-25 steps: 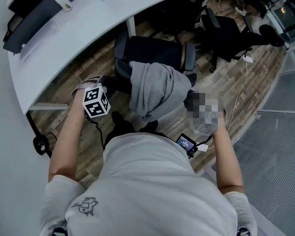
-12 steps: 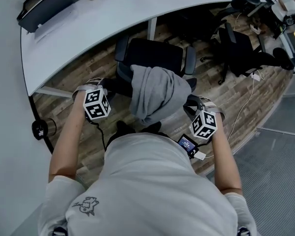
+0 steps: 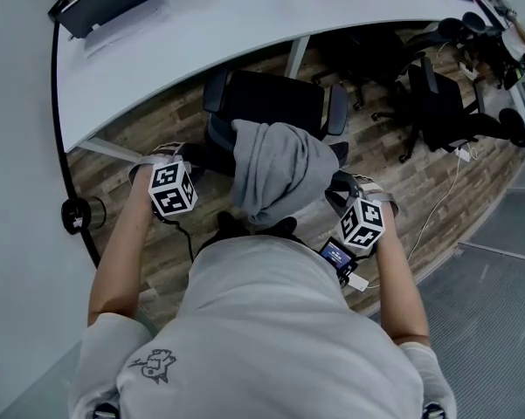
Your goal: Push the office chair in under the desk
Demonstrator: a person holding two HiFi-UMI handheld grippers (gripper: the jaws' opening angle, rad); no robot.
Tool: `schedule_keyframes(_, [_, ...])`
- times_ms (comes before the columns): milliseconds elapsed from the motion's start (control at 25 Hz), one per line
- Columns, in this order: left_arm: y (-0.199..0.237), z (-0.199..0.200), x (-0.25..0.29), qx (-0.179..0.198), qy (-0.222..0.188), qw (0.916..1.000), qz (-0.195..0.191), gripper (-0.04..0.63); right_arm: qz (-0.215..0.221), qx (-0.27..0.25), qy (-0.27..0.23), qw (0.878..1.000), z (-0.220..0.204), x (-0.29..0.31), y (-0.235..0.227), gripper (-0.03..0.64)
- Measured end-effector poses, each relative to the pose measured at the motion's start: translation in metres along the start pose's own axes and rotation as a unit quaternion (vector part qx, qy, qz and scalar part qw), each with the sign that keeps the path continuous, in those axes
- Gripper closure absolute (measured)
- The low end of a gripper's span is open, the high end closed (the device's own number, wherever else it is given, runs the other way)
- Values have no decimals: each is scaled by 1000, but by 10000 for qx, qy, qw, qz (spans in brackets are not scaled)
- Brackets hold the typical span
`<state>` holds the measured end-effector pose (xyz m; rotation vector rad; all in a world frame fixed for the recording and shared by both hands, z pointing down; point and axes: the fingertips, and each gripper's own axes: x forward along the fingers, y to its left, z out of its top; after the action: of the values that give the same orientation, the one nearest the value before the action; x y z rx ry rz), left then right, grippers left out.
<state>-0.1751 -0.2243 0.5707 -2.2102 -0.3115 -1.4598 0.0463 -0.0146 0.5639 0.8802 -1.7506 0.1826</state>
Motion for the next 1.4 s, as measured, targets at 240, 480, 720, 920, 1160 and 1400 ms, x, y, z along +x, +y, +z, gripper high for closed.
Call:
schedule_keyframes(240, [-10,-43,-17,-189,18,9998,60,430,73,-162,-46,9998,39,16,8,494])
schedule_keyframes(480, [-15,-82,-33,-338,28,9993,133,430,152,-316,-68,9994,76,31,11,492])
schedule_keyframes(720, [-21,-121,-49,-431,16,9989,203,430,247,-463,-53,9986,113,46,20,491])
schedule_keyframes(920, [-24,-144,-59,-494,7,9984,280,430,325,-651,-1,9974,136,59,24,491])
schedule_keyframes(1160, [-24,-171,-68,-577,30,9979,304,430,418,-766,-135,9961,163,71,26,491])
schedule_keyframes(1400, [-24,-193,-76,-723,15,9968,333,431,607,-904,-138,9940,184,83,17,489])
